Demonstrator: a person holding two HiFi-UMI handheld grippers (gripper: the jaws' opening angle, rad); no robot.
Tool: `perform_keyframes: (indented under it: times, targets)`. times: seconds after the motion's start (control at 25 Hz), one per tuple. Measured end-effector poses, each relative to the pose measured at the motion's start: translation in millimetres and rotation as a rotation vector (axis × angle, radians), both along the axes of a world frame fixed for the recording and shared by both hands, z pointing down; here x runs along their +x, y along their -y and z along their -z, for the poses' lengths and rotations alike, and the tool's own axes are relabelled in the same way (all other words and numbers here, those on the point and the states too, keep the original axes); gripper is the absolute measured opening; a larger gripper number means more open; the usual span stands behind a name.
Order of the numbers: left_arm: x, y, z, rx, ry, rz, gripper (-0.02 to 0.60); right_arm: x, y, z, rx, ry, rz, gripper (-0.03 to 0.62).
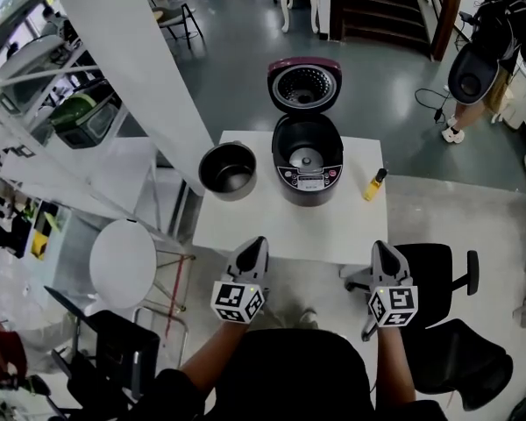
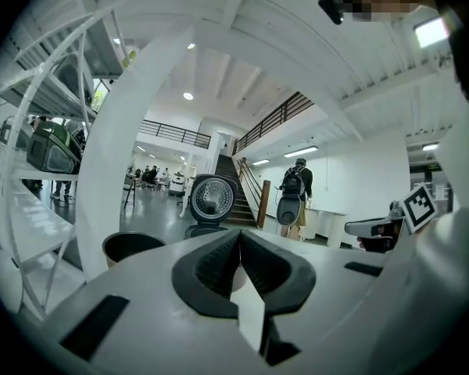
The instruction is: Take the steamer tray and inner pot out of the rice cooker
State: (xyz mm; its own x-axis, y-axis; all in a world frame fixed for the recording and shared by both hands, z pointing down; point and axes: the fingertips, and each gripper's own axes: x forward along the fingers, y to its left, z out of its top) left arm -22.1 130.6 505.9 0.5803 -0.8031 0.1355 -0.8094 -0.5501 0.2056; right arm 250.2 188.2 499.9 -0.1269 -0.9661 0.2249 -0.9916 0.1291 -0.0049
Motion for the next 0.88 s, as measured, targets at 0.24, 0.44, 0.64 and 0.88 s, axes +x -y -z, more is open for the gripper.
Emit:
perform_keyframes:
  times: [0.24, 0.44, 0.64, 0.88]
  targets:
    - [8.6, -0.9, -7.4, -0.019, -0.001, 0.010, 0.005, 14.1, -1.9, -3.5, -0.009, -0.002, 0.001, 0.000]
    - [16.3, -5.6, -12.1, -0.026, -0.001, 0.010, 0.005, 16.0, -6.8, -5.8, -0.015, 0.000, 0.013, 0.000]
    - [24.7, -7.8, -12.8, -0.027, -0.010, 0.011, 0.005, 20.1, -7.1, -9.5, -0.021, -0.012, 0.021, 0.000]
    - [25.1, -9.0, -9.6, -0.018, -0.005, 0.026, 0.005, 26.3, -9.6, -10.2, -0.018, -0.018, 0.021, 0.000]
